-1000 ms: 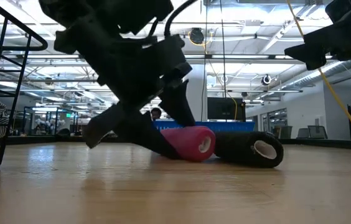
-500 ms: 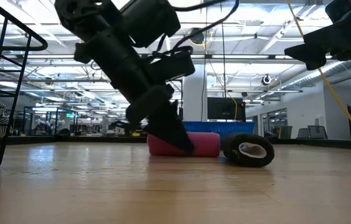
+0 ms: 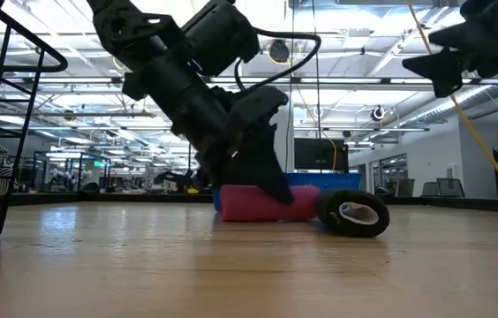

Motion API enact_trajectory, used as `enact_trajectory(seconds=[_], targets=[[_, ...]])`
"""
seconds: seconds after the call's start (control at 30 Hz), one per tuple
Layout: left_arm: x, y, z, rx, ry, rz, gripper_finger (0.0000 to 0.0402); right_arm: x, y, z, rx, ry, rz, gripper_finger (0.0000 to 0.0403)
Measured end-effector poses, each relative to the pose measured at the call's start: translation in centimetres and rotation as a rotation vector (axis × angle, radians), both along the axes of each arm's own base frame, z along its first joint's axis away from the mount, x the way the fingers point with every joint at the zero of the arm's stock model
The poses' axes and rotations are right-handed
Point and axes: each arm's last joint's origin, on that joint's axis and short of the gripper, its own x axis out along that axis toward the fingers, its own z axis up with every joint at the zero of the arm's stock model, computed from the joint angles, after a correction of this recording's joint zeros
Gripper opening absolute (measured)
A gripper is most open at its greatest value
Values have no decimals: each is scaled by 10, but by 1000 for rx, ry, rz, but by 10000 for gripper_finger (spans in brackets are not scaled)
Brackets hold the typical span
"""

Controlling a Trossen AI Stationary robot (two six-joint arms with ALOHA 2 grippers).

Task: Pick & place medical supplies in basket/bin
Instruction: Put the pink bandage into the right blue bin

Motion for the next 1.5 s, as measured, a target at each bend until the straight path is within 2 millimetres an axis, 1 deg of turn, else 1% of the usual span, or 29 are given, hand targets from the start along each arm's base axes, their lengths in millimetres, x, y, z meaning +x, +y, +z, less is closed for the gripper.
enact_trajectory(seconds=[0.13, 0.27, 0.37, 0.47, 0.7, 0.9, 1.07, 1.2, 1.37, 1.5], targets=[[6, -1, 10, -14, -99, -32, 209, 0, 0, 5, 89, -44, 0, 254], [10, -2, 32, -7, -199, -66, 196, 0, 0, 5, 115, -44, 1, 254], [9, -2, 46, -7, -259, -67, 197, 1, 0, 5, 160, -44, 3, 254], [10, -1, 60, 7, -341, -35, 205, 1, 0, 6, 156, -50, 1, 254], [19, -1, 82, 24, -604, 18, 211, 6, 0, 4, 152, -40, -52, 254], [21, 1, 94, 121, -735, 47, 211, 17, 4, 6, 144, -63, -53, 254], [21, 0, 101, 216, -796, -1, 211, 30, 8, 4, 128, -70, -52, 254], [20, -4, 101, 297, -795, -50, 212, 42, 12, -1, 79, -53, -54, 254], [20, -7, 101, 346, -793, -77, 212, 54, 16, 4, 49, -171, -54, 254], [20, -7, 101, 381, -794, -86, 212, 62, 18, 3, 56, -218, -52, 254]])
